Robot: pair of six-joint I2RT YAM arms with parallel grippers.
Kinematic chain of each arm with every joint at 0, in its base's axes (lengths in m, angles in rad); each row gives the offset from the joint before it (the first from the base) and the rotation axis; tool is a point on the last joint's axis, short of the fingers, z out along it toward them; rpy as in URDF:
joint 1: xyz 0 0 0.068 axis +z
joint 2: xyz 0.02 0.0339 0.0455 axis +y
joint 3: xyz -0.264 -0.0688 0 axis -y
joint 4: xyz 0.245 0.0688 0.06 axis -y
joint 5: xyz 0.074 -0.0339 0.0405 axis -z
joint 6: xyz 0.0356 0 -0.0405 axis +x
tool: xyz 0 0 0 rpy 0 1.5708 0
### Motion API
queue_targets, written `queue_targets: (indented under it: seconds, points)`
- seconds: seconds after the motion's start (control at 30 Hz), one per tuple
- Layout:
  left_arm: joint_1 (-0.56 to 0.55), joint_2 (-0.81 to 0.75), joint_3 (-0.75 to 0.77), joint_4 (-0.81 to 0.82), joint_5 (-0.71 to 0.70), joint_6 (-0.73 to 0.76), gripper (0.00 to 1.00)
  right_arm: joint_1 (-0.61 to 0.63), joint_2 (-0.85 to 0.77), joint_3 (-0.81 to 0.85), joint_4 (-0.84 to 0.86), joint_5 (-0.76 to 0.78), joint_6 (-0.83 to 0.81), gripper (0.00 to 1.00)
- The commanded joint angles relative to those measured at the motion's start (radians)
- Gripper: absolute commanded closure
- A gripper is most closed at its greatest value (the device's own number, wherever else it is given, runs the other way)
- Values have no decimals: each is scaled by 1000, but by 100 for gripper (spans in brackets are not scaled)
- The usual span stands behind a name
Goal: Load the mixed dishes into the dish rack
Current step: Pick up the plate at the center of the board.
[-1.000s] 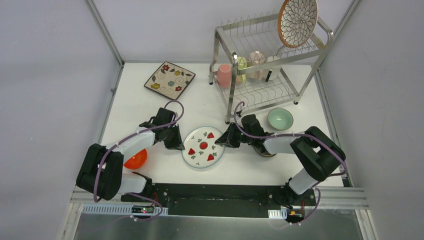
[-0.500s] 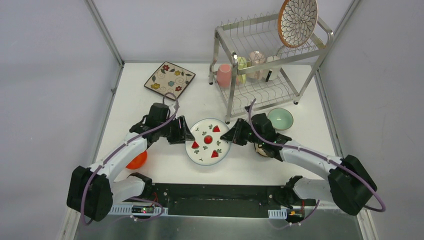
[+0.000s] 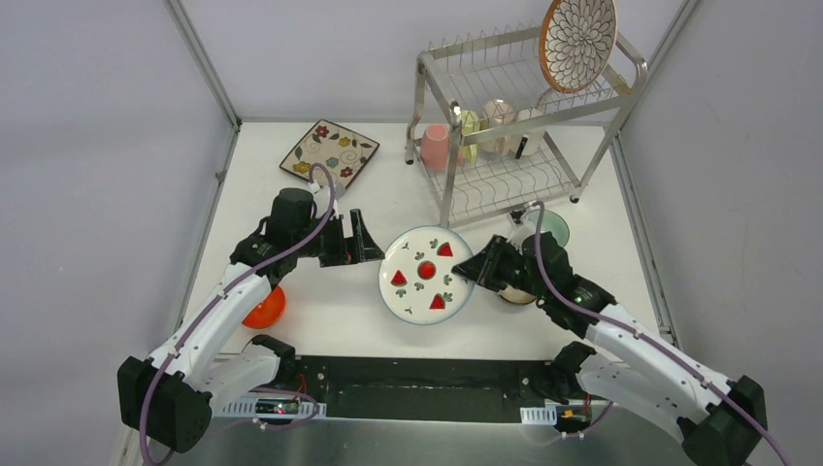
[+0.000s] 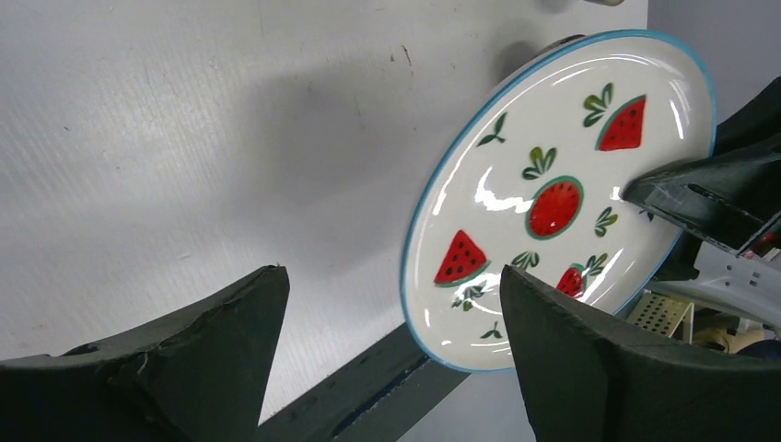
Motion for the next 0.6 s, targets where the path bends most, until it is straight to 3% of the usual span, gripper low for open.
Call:
queue_targets:
  seconds: [0.0,0.03,0.1,0.27,0.57]
  points:
    - [-12,-5,66,-44,29,106,12,2,-146,73,-88,92,10,100]
    - [-11,-1,78,-56,30,130,12,3,-170,94,-136,117,0,100]
    - [-10,9,102,-85,24,172,1,3,-212,144,-232,168,-20,100]
    - [-11,35,145,-145,-8,254,1,3,-292,262,-398,313,-56,100]
    - [-10,85,122,-180,-64,338,1,3,-342,456,-548,464,-121,100]
